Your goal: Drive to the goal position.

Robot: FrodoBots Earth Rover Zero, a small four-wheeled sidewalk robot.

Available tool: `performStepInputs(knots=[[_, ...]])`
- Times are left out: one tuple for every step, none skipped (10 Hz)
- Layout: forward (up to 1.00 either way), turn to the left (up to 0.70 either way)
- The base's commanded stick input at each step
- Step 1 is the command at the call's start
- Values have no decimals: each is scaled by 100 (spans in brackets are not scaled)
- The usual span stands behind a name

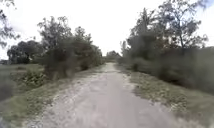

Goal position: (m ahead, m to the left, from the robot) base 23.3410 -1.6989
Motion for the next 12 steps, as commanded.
performStepInputs(knots=[[70, 0], [70, 0], [70, 0], [70, 0], [70, 0], [70, 0], [70, 0], [70, 0], [70, 0], [70, 0], [70, 0], [70, 0]])
